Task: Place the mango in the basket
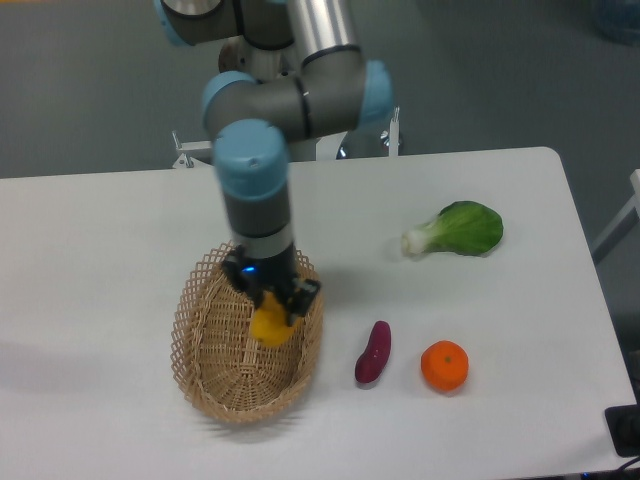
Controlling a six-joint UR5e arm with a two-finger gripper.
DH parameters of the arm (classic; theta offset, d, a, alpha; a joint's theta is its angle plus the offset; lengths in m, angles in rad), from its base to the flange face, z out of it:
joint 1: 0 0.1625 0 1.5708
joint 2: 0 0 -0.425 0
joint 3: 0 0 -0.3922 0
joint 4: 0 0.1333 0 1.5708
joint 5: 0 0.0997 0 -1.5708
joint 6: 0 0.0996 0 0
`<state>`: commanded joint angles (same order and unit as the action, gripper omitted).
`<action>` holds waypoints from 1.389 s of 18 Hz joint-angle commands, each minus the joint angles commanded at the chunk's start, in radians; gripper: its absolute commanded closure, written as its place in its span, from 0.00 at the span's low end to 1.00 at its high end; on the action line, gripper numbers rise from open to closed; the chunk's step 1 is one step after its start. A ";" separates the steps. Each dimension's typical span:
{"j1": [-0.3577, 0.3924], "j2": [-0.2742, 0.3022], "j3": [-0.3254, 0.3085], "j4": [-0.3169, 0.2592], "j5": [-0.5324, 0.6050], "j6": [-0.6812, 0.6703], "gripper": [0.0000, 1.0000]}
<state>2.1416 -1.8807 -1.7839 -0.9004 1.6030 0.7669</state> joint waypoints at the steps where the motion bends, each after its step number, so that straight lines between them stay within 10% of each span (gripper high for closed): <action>1: -0.005 -0.003 -0.017 0.003 0.003 0.000 0.53; 9: -0.042 -0.052 -0.037 0.005 0.029 -0.015 0.48; 13: -0.042 -0.051 -0.031 0.003 0.029 -0.017 0.01; 25: 0.202 -0.009 0.168 -0.026 0.023 0.003 0.00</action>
<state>2.3436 -1.8899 -1.6154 -0.9264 1.6261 0.7700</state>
